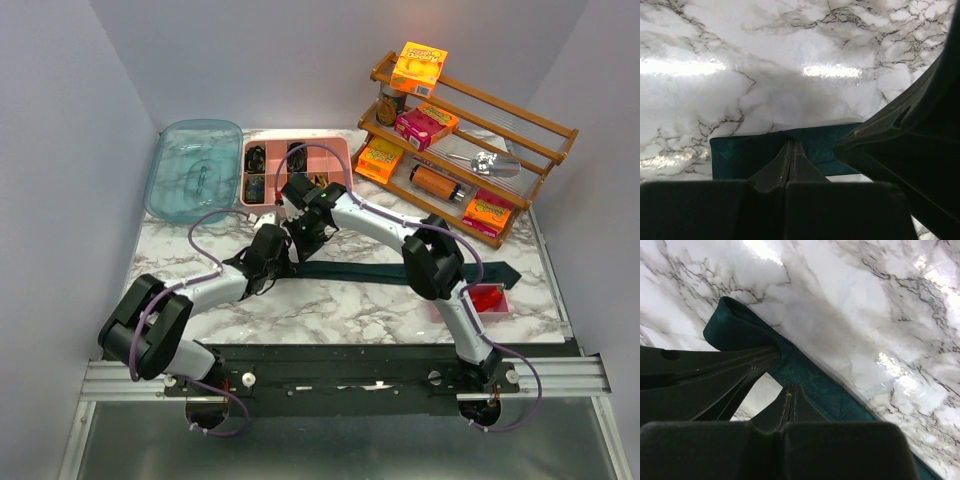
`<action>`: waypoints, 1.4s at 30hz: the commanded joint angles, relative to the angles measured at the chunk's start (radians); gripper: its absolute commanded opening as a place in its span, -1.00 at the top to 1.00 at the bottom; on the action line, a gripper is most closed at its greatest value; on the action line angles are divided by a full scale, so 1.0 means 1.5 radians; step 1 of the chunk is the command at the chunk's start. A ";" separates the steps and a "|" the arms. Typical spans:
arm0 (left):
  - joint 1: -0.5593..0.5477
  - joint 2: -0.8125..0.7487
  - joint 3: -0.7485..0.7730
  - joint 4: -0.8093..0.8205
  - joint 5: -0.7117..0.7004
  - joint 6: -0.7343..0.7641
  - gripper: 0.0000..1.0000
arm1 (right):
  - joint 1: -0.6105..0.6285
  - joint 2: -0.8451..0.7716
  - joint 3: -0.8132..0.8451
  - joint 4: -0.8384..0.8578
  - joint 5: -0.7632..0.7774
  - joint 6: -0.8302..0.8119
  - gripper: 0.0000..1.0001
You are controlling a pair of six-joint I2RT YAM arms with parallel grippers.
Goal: Roll the ties
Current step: Roll the tie at the center of the board.
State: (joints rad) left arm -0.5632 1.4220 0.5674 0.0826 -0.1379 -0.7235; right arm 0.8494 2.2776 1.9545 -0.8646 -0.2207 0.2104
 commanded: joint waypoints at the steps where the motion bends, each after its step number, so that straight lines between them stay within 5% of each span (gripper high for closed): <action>1: -0.002 -0.054 -0.008 -0.054 -0.023 0.010 0.99 | -0.001 -0.025 -0.002 0.027 -0.050 0.000 0.99; 26: 0.002 -0.090 0.005 -0.096 -0.036 0.011 0.97 | 0.006 0.085 0.051 0.053 -0.098 0.022 0.99; 33: 0.039 -0.125 0.017 -0.125 -0.030 0.025 0.36 | 0.005 0.094 0.040 0.064 -0.082 0.023 0.99; 37: 0.088 -0.163 0.000 -0.138 -0.013 0.026 -0.26 | 0.005 0.096 0.037 0.065 -0.084 0.023 0.99; 42: 0.169 -0.196 -0.050 -0.081 0.091 0.019 -0.55 | 0.005 0.093 0.025 0.068 -0.085 0.022 0.99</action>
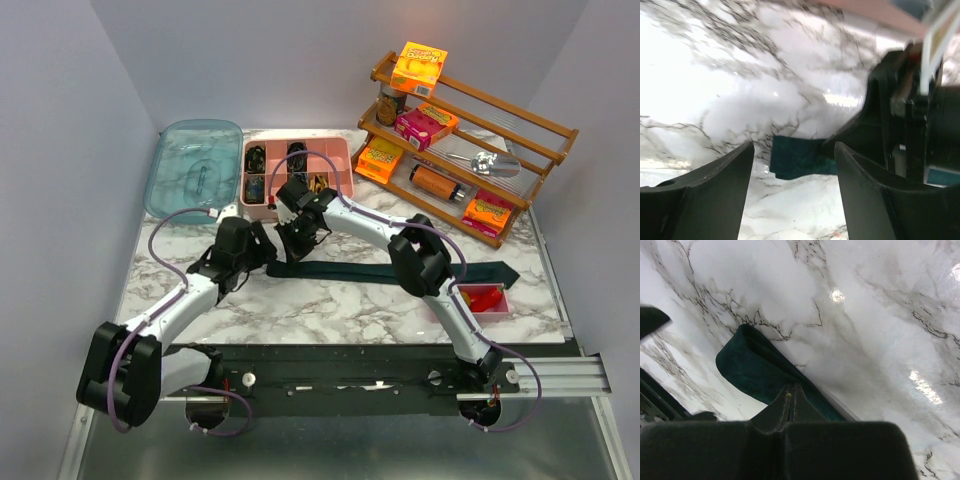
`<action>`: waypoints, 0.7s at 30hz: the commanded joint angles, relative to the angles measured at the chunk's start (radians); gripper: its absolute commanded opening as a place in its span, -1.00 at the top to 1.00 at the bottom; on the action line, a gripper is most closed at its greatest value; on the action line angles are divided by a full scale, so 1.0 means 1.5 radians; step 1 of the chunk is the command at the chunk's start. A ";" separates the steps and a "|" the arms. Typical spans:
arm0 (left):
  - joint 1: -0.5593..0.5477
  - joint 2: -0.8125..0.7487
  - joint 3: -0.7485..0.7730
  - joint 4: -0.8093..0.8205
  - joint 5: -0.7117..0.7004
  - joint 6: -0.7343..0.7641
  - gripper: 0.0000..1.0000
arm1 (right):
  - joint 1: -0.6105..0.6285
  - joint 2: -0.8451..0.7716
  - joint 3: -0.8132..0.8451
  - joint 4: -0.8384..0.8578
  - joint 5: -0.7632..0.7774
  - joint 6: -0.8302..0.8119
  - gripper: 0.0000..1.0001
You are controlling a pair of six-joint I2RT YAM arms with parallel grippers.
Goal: Roll the ties
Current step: Roll the tie at the center of the board.
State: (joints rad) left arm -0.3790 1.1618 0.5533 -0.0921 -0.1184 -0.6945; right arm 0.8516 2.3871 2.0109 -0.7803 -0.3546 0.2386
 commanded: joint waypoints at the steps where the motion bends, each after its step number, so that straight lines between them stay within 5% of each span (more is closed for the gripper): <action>1: 0.059 -0.023 -0.057 0.046 0.103 -0.004 -0.55 | 0.004 0.019 -0.013 0.012 0.004 0.004 0.99; 8: 0.072 0.003 -0.119 0.180 0.207 -0.050 -0.34 | 0.004 0.019 -0.016 0.014 0.007 0.000 0.99; 21: 0.074 0.070 -0.166 0.296 0.200 -0.088 0.21 | 0.005 0.018 -0.011 0.012 -0.006 0.000 0.99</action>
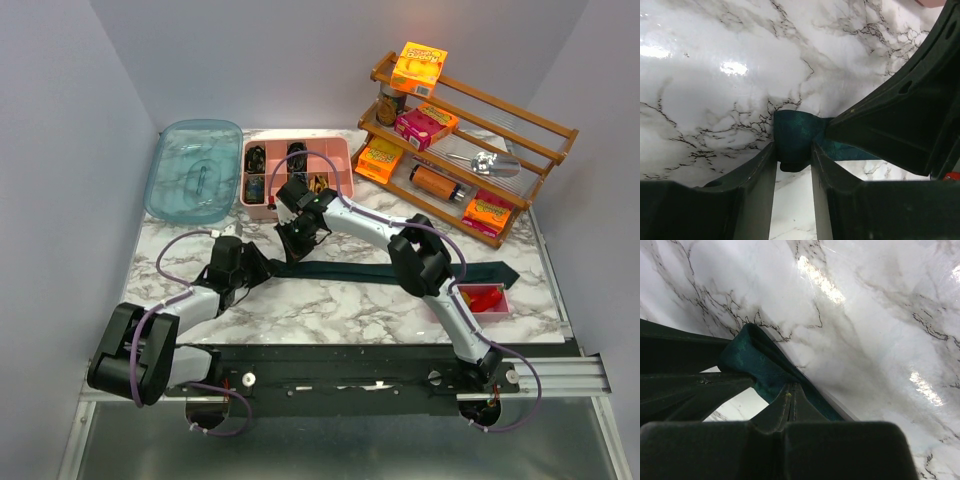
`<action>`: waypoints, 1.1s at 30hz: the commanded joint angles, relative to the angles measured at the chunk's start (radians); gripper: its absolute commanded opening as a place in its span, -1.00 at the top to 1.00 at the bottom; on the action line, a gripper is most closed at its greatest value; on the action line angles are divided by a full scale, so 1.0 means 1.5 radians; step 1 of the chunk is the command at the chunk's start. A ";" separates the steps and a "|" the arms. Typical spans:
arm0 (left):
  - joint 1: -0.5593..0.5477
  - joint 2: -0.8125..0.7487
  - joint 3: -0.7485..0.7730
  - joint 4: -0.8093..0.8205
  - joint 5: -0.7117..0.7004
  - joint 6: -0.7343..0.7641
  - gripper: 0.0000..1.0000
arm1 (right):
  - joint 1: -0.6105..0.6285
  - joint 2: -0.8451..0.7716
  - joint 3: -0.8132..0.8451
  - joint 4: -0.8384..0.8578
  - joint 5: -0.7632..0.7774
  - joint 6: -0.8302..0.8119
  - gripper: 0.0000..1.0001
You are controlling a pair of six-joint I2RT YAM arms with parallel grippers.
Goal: Roll the ties
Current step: Roll the tie at the center of the board.
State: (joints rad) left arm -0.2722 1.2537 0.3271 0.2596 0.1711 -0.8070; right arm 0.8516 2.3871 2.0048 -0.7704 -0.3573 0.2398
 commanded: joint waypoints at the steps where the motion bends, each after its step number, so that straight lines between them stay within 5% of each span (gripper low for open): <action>1: 0.002 0.009 -0.019 0.065 0.006 -0.013 0.26 | 0.004 0.018 -0.008 0.004 -0.003 -0.001 0.99; 12: 0.002 -0.008 -0.030 0.087 -0.002 0.001 0.60 | 0.004 0.018 0.010 0.007 -0.021 -0.009 0.99; 16: 0.002 -0.023 -0.022 0.053 -0.011 0.011 -0.13 | 0.004 0.016 0.014 0.000 -0.003 -0.015 0.99; 20: 0.002 -0.050 -0.025 0.019 -0.044 0.016 -0.33 | 0.005 0.012 0.014 -0.001 0.007 -0.021 0.99; 33: 0.014 0.017 -0.020 0.089 -0.032 0.021 -0.11 | 0.004 0.012 0.020 -0.006 0.014 -0.031 0.99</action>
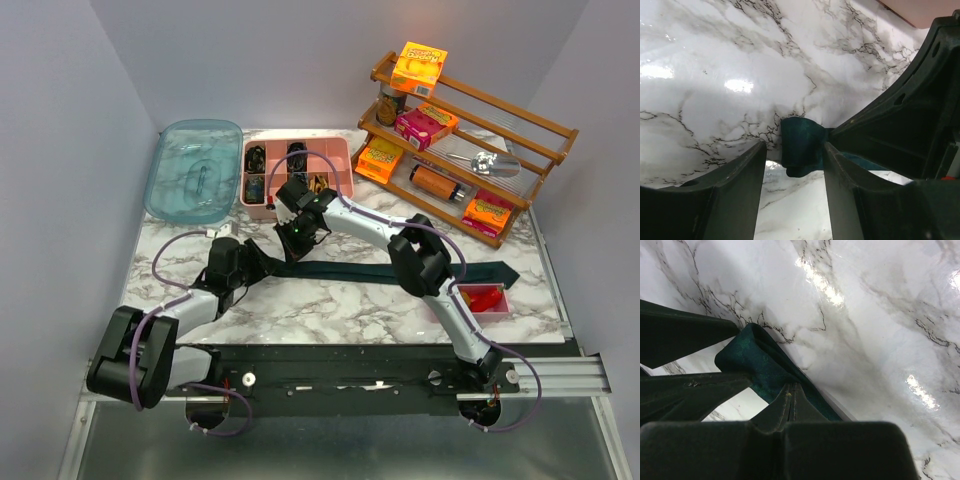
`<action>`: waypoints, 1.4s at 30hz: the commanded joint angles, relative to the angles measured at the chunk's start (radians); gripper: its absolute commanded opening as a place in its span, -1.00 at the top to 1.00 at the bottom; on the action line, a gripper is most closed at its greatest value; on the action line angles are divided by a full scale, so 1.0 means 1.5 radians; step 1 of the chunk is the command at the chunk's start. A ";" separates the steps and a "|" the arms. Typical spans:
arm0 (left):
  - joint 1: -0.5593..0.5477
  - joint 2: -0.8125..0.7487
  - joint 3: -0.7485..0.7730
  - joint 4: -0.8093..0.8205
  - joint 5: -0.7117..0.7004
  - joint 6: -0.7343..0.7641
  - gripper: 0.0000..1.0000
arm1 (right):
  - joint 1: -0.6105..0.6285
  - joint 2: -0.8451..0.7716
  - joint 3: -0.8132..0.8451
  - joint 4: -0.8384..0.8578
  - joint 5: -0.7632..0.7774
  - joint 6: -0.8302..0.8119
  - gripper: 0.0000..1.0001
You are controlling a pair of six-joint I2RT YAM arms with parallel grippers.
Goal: Roll the ties
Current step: Roll the tie at the center of the board.
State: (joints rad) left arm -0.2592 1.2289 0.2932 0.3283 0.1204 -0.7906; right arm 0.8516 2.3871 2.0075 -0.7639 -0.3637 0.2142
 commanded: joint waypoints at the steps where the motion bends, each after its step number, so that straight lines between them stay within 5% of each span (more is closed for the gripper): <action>1: 0.005 0.038 0.004 0.048 0.000 0.011 -0.09 | 0.004 0.013 0.019 -0.010 0.018 -0.013 0.99; 12: 0.007 0.069 -0.019 0.159 0.048 0.005 0.28 | 0.005 0.016 0.031 -0.012 0.015 -0.008 0.99; 19: 0.007 0.036 -0.011 0.115 0.032 0.019 0.80 | 0.004 0.012 0.038 -0.008 0.000 0.000 0.99; 42: -0.014 -0.057 0.109 -0.159 -0.112 0.135 0.94 | 0.006 0.016 0.061 -0.004 -0.032 0.011 0.99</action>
State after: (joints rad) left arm -0.2607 1.1679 0.4244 0.1871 0.0395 -0.6567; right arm 0.8516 2.3890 2.0521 -0.7647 -0.3752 0.2161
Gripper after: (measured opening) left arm 0.127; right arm 0.009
